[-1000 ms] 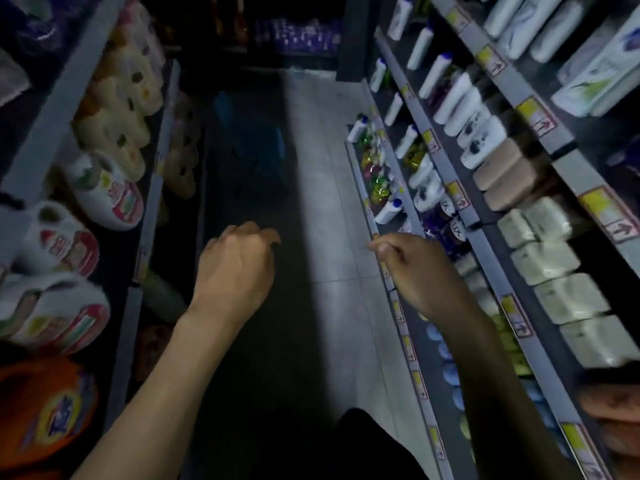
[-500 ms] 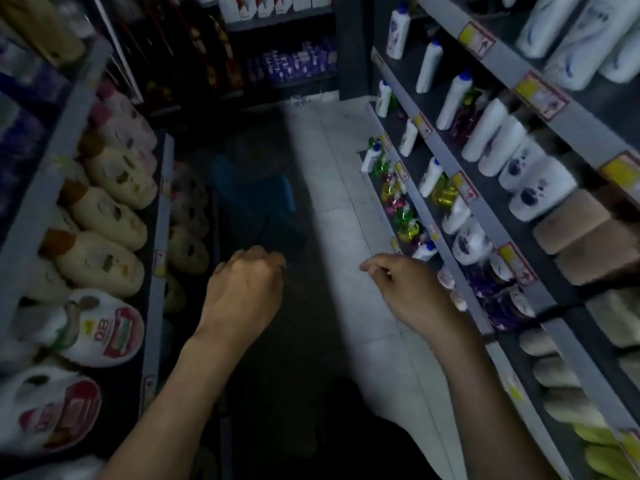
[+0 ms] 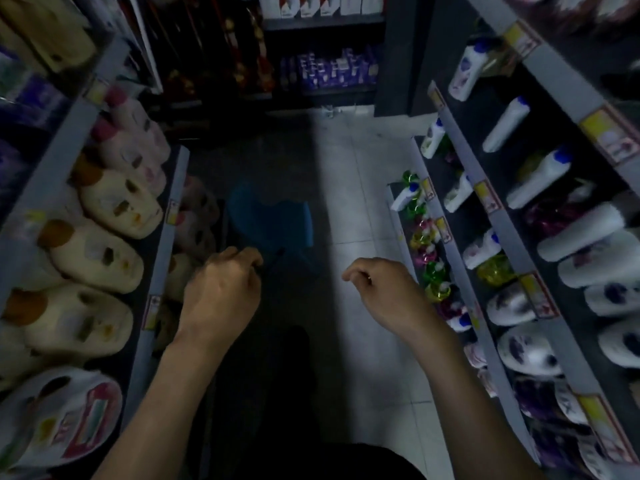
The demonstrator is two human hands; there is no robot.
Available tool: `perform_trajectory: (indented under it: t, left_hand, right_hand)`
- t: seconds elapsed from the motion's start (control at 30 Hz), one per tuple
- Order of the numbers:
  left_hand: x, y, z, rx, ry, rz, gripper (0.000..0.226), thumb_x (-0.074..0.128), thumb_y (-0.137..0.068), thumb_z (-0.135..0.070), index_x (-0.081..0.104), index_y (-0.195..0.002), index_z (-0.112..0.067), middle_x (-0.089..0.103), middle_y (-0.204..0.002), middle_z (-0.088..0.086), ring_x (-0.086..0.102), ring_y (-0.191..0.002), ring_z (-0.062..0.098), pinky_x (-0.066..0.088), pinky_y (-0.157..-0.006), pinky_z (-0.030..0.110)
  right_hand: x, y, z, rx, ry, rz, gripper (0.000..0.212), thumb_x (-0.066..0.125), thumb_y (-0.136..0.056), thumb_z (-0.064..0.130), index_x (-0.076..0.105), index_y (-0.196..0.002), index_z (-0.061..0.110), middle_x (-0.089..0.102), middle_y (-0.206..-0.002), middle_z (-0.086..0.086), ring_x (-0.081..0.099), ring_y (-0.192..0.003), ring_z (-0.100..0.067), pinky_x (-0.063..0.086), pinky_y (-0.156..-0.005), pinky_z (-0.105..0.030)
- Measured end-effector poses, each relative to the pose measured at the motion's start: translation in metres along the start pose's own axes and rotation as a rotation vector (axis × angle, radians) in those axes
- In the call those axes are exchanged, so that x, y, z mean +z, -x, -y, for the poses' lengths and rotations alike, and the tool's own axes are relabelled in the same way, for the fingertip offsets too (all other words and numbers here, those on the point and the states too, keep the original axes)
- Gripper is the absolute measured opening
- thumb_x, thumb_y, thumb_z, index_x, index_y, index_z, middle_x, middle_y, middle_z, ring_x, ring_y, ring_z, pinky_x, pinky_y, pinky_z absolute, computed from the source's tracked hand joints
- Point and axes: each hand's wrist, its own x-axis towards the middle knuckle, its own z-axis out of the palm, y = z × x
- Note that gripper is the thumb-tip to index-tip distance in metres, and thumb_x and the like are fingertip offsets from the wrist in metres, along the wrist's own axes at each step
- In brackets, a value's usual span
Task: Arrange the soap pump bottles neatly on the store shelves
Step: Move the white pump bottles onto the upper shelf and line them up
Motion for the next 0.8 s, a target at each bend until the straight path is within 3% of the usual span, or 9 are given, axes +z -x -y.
perform_trajectory:
  t: [0.2,0.27,0.33,0.37,0.47,0.57,0.63,0.73,0.8]
  left_hand:
    - [0.002,-0.148,0.034,-0.015,0.096,0.005,0.024,0.054,-0.088,-0.009,0.065,-0.107,-0.018,0.066,-0.098,0.010,0.064,-0.081,0.031,0.055,-0.064,0.040]
    - [0.001,-0.198,0.028,0.030,0.121,0.005,0.025,0.053,-0.090,-0.011,0.065,-0.111,-0.018,0.066,-0.102,0.010,0.064,-0.084,0.030,0.054,-0.066,0.038]
    - [-0.001,-0.243,0.016,0.103,0.121,0.015,0.025,0.051,-0.092,-0.014,0.064,-0.114,-0.017,0.065,-0.105,0.011,0.062,-0.087,0.031,0.052,-0.069,0.037]
    - [-0.002,-0.264,0.009,0.138,0.116,0.017,0.025,0.051,-0.093,-0.015,0.063,-0.114,-0.017,0.065,-0.105,0.011,0.061,-0.088,0.031,0.050,-0.069,0.037]
    - [0.002,-0.321,-0.017,0.243,0.112,0.038,0.021,0.051,-0.093,-0.016,0.063,-0.110,-0.017,0.063,-0.097,0.010,0.057,-0.082,0.028,0.041,-0.062,0.031]
    - [0.017,-0.372,-0.046,0.341,0.066,0.088,0.012,0.050,-0.093,-0.015,0.061,-0.089,-0.013,0.052,-0.077,0.002,0.043,-0.065,0.016,0.027,-0.048,0.025]
    - [0.028,-0.405,-0.067,0.385,0.054,0.113,0.016,0.049,-0.093,-0.014,0.054,-0.079,-0.011,0.046,-0.071,0.001,0.041,-0.062,0.015,0.025,-0.046,0.026]
    - [0.043,-0.452,-0.101,0.444,0.048,0.165,0.015,0.049,-0.091,-0.012,0.054,-0.078,-0.009,0.050,-0.074,0.003,0.046,-0.065,0.018,0.037,-0.052,0.030]
    - [0.049,-0.483,-0.124,0.505,0.005,0.181,0.017,0.049,-0.090,-0.010,0.049,-0.073,-0.010,0.047,-0.070,0.002,0.044,-0.061,0.017,0.032,-0.049,0.028]
  right_hand:
    - [-0.042,-0.118,0.030,0.052,0.052,-0.003,0.023,0.046,-0.096,0.020,0.069,-0.100,0.025,0.070,-0.102,0.003,0.065,-0.092,-0.013,0.054,-0.084,-0.037]
    - [-0.065,-0.151,0.034,0.075,0.058,-0.038,0.026,0.045,-0.097,0.015,0.070,-0.101,0.021,0.071,-0.107,0.002,0.064,-0.097,-0.012,0.051,-0.085,-0.024]
    - [-0.087,-0.178,0.032,0.105,0.062,-0.116,0.027,0.045,-0.097,0.009,0.072,-0.100,0.015,0.071,-0.107,0.000,0.064,-0.099,-0.012,0.041,-0.075,-0.008]
    - [-0.096,-0.189,0.027,0.122,0.050,-0.154,0.028,0.046,-0.096,0.007,0.072,-0.099,0.013,0.072,-0.107,0.000,0.064,-0.099,-0.012,0.039,-0.072,-0.007]
    - [-0.113,-0.219,0.006,0.200,0.009,-0.221,0.026,0.045,-0.096,0.010,0.071,-0.099,0.014,0.071,-0.105,0.001,0.064,-0.096,-0.012,0.044,-0.080,-0.017]
    - [-0.122,-0.250,-0.027,0.296,-0.020,-0.244,0.024,0.046,-0.095,0.013,0.069,-0.095,0.016,0.071,-0.102,-0.002,0.064,-0.093,-0.018,0.052,-0.084,-0.034]
    - [-0.128,-0.271,-0.051,0.339,-0.046,-0.256,0.022,0.048,-0.093,0.013,0.068,-0.092,0.018,0.070,-0.100,-0.003,0.064,-0.093,-0.020,0.051,-0.083,-0.033]
    - [-0.148,-0.307,-0.080,0.374,-0.057,-0.278,0.020,0.046,-0.095,0.015,0.064,-0.088,0.021,0.064,-0.089,0.000,0.061,-0.086,-0.018,0.046,-0.075,-0.028]
    - [-0.167,-0.330,-0.094,0.393,-0.068,-0.306,0.024,0.044,-0.098,0.017,0.055,-0.078,0.025,0.053,-0.076,0.006,0.053,-0.078,-0.014,0.038,-0.069,-0.025]
